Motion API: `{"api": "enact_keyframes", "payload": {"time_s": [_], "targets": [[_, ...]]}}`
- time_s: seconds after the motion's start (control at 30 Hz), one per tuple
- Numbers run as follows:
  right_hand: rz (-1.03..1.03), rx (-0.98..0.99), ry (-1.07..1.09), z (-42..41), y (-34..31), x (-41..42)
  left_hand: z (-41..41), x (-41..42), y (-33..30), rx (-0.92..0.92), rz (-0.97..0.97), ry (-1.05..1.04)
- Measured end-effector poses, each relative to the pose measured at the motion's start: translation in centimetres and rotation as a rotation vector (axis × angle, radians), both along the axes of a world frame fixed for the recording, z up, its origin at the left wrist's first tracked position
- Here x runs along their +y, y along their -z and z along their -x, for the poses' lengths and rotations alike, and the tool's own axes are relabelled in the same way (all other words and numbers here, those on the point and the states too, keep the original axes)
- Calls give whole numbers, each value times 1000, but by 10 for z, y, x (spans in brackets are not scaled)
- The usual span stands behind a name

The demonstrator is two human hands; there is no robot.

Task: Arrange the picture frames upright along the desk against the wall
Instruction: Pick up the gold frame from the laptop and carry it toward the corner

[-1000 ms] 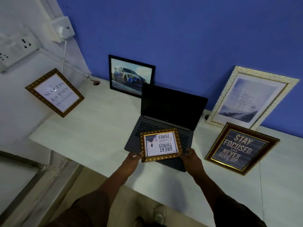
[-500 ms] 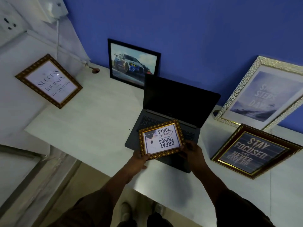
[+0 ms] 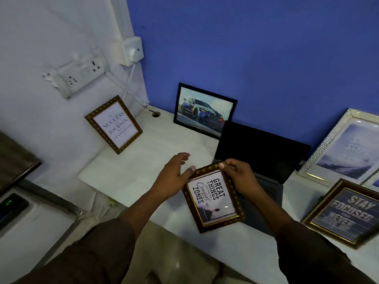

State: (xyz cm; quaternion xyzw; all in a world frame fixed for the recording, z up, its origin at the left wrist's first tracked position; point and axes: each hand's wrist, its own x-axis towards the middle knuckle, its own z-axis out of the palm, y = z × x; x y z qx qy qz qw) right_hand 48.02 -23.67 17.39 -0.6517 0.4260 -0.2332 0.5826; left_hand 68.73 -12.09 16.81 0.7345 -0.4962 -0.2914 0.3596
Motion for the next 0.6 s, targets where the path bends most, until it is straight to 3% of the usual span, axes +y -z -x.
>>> {"api": "enact_keyframes", "payload": {"time_s": [0.13, 0.23, 0.37, 0.5, 0.6], "targets": [[49, 22, -115, -68, -25, 28, -39, 19, -21, 72, -129, 193], [182, 108, -138, -103, -31, 35, -63, 38, -19, 154, -86, 108], [355, 242, 16, -118, -27, 30, -96, 59, -5, 409, -36, -112], [186, 273, 226, -104, -7, 22, -117, 62, 4, 601, 23, -281], [-160, 139, 270, -107, 1, 32, -118, 55, 8, 709, 38, -340]]}}
